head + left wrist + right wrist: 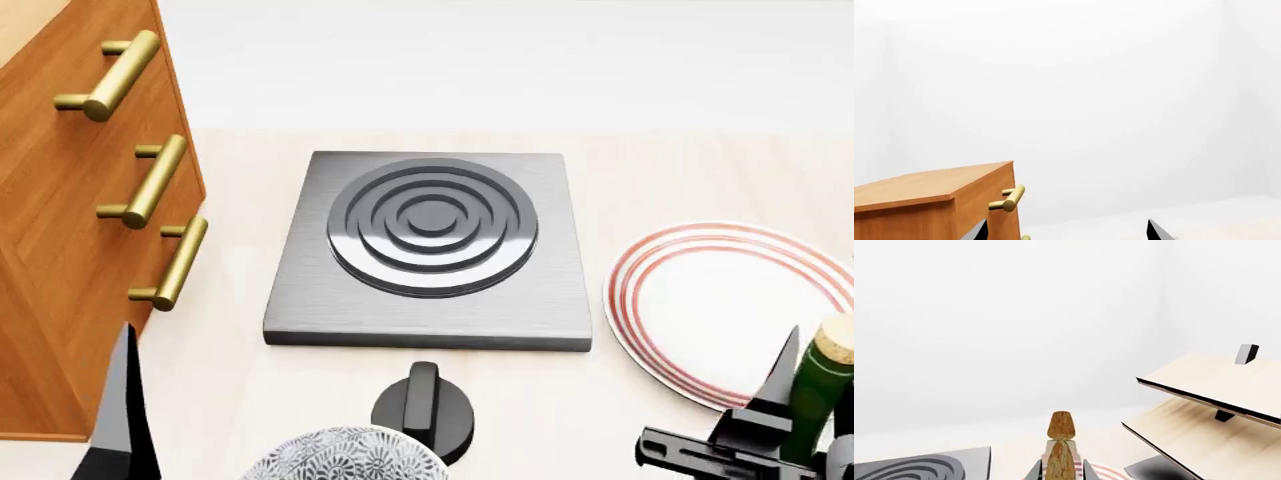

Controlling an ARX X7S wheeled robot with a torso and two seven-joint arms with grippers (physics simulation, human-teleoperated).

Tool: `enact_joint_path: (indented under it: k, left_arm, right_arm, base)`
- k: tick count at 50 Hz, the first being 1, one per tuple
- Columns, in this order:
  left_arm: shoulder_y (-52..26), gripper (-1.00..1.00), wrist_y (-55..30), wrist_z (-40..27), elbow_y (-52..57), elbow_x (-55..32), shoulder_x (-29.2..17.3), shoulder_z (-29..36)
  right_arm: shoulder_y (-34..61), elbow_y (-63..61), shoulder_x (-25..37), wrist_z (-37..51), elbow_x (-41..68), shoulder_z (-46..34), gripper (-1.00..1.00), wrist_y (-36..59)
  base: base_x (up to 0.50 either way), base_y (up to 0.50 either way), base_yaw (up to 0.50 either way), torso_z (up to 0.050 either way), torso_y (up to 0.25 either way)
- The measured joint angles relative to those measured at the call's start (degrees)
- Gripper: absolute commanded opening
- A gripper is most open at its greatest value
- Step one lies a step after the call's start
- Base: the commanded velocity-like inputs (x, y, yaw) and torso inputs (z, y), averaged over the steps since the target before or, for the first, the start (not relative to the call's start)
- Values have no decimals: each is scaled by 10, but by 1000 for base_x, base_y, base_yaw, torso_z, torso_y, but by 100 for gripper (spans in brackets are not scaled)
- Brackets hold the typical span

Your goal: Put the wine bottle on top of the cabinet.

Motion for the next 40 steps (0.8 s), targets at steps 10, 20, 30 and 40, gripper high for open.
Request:
enact_joint_path:
  k: [10,20,30,40]
  left_arm:
    - [0,100,-11,2,0,3,0,9]
    - [-1,100,-21,3,0,7,-2,16]
    - [-2,100,-28,3,-1,8,-4,22]
    - [-2,100,-34,-3,-2,3,-10,30]
  right_arm:
    - [61,-38,18,6,21,-20,-100,65]
    - [149,-61,12,4,36,-76,-100,124]
    - [230,-52,-16,-3,39,-144,-100,155]
    - [284,-22,-48,-13,35,-197,-100,159]
  base:
    - [0,0,0,0,1]
    - [0,0,0,0,0]
    - [0,0,0,0,1]
    - [0,0,0,0,1]
